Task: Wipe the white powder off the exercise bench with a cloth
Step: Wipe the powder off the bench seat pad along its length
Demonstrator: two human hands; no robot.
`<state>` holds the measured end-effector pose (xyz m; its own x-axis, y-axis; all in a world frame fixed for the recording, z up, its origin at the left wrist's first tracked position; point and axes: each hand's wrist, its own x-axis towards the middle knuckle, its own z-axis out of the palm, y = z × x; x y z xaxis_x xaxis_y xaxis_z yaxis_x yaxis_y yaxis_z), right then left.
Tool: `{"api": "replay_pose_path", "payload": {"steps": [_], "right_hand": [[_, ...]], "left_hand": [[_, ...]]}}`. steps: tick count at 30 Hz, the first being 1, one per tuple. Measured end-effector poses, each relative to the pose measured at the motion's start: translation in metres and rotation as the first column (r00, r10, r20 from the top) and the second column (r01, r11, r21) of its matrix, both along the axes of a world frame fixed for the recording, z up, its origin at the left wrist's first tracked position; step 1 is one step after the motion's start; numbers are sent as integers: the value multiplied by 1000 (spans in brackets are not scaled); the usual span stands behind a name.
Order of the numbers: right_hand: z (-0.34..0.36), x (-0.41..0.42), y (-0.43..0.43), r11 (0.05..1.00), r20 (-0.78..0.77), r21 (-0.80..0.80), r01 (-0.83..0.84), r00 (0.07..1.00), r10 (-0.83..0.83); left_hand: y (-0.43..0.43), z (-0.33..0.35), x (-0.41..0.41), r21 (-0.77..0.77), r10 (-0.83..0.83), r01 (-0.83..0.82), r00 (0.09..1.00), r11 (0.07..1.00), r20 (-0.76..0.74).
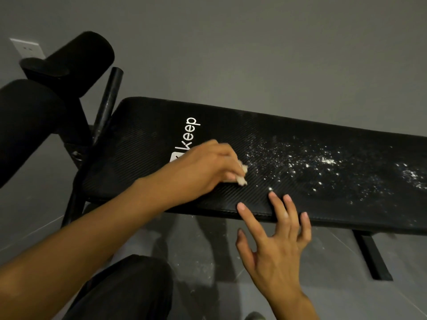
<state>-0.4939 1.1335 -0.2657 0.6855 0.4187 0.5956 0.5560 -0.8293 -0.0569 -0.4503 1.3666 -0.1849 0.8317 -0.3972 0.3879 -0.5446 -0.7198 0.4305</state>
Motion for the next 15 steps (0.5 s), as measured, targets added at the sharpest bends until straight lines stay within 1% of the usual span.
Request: {"api": "replay_pose_path", "payload": {"steps": [1,2,3,6,7,8,10,13,14,15], "right_hand": [[0,0,0,1000,5,12,-7,1000,7],[-1,0,0,999,11,26,-18,1000,18],[-2,1,-2,999,23,41,-33,999,32],[-5,5,-6,994,44,92,-63,997,59],[-6,6,-6,993,46,103,-60,997,56],[-7,7,-5,992,47,111,-55,998,50],[-8,7,-4,992,50,117,-50,998,44],[-8,6,-3,992,37,119,-41,999,37],[-8,5,-4,993,32,116,-38,999,35],[-8,5,-4,993,33,112,-37,999,33]], "left_hand": [[1,1,6,-3,52,-52,999,999,4],[1,2,8,-4,65,-65,998,998,1],[-1,3,7,-2,34,-34,999,999,-7],[-8,6,-19,-1,-201,202,976,979,-85],[-10,6,-27,8,-245,247,964,969,-99],[-9,4,-31,31,-252,256,964,966,-87],[-5,1,-25,64,-172,174,985,983,-29],[-9,-4,1,67,40,-44,998,997,55],[-13,-5,6,79,72,-78,994,994,76],[-16,-5,7,88,56,-63,995,994,84]]}}
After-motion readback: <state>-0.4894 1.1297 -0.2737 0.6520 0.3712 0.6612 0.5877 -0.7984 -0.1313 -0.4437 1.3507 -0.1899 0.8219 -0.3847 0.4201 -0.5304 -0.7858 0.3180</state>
